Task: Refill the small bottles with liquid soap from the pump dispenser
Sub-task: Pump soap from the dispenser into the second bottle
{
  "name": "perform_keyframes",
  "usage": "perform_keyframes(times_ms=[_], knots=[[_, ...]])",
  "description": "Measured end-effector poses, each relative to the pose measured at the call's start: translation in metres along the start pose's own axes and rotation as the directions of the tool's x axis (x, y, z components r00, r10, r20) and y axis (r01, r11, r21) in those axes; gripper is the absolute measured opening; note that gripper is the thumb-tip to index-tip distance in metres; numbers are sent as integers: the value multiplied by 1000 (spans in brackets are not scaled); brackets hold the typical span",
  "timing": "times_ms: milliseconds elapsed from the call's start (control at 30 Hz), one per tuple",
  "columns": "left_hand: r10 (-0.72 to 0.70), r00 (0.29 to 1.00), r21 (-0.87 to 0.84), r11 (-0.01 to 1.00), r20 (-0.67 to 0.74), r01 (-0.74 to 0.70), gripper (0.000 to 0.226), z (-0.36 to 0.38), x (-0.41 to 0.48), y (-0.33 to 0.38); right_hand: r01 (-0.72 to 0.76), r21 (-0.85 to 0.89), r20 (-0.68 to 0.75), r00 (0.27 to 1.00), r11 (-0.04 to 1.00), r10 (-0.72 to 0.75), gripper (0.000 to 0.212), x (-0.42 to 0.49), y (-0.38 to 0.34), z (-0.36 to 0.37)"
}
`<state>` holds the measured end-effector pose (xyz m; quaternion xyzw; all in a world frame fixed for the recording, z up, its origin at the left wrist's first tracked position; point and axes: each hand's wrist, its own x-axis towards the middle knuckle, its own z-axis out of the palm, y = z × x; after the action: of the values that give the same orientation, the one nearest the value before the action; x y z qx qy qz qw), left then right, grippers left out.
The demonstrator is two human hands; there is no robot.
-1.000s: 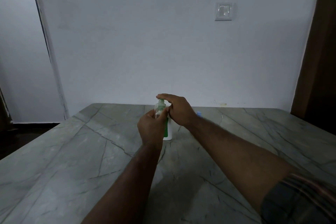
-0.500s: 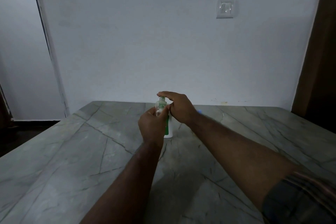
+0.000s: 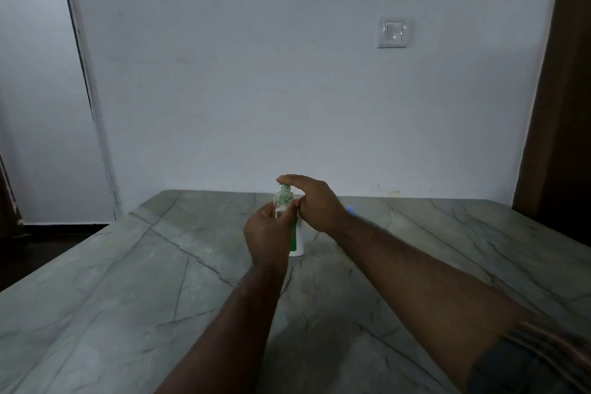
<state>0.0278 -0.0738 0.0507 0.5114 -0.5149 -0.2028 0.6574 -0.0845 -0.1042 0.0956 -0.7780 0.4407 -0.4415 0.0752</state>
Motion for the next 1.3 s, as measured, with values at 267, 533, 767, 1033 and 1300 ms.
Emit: perform_keyframes(times_ms=[267,533,767,1033,1300], knots=[[-19,1000,-1,1000,2,19,34,0,-2,-1,-43,-4,39,998,999,43,59,-1,-2,-1],[-12,1000,13,1000,-4,12,35,0,-3,1,-33,14,14,999,999,33,62,-6,-1,2],[-26,1000,-17,1000,9,26,34,-1,-3,1,-27,-28,61,998,999,29,59,0,-5,-3],[-31,999,-11,999,7,31,32,-1,-5,4,-42,-14,47,998,999,42,59,-5,-5,-3],[-30,1000,9,999,4,30,33,-1,-3,4,-33,-95,99,994,995,42,58,7,-7,-12]])
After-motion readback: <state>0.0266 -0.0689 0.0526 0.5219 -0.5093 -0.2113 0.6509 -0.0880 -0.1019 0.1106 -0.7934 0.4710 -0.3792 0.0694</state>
